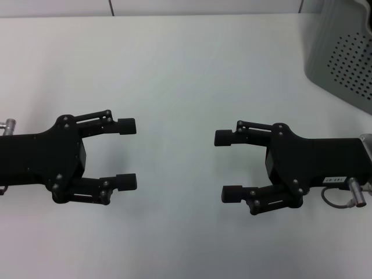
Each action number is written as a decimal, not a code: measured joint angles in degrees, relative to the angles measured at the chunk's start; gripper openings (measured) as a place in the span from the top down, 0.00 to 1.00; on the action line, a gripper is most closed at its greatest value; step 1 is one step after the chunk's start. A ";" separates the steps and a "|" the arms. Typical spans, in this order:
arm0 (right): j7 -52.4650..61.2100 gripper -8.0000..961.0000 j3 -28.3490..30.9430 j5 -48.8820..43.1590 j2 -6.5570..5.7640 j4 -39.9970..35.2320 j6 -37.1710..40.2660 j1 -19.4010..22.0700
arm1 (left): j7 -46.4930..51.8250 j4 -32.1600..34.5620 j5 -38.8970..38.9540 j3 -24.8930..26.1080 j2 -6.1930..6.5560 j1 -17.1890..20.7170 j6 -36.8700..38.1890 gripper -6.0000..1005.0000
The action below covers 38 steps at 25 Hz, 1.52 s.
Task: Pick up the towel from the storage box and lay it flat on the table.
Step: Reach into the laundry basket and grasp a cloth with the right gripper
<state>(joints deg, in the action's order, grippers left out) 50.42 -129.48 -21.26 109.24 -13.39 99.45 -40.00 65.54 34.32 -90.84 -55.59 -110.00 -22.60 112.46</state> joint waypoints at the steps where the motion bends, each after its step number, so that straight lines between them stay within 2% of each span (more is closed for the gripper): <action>1: -0.17 0.09 0.00 0.00 0.07 -0.04 0.03 0.00 | 0.00 -0.07 -0.02 -0.02 0.00 -0.01 0.00 0.14; 22: -0.48 0.09 1.33 -0.12 0.44 -0.01 0.54 0.47 | 0.01 -0.50 0.36 0.12 -0.13 0.28 -0.05 0.14; 25: -0.48 0.09 1.39 0.11 0.60 0.43 -0.37 0.47 | 0.37 0.30 0.87 3.06 -1.18 0.28 -0.06 0.14; 27: -0.48 0.09 1.41 0.19 0.70 0.65 -1.24 0.52 | 1.84 2.98 2.60 5.68 -2.20 0.28 -0.05 0.14; 30: -0.48 0.09 2.25 0.24 0.73 0.50 -1.38 0.94 | 4.90 7.43 5.36 7.67 -2.85 0.14 -0.05 0.14; 34: -0.73 0.09 9.54 0.06 0.30 -0.67 1.90 2.54 | 5.35 8.89 6.16 8.84 -2.86 -0.17 -0.12 0.14; 38: 0.67 0.09 24.06 -0.33 -1.74 -6.99 10.96 4.68 | 4.02 8.46 6.28 10.03 -3.11 0.27 -0.33 0.14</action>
<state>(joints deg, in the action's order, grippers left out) 51.09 -105.41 -21.59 107.50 -20.38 110.41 -35.32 69.56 42.78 -84.56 -45.57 -113.11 -22.33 112.13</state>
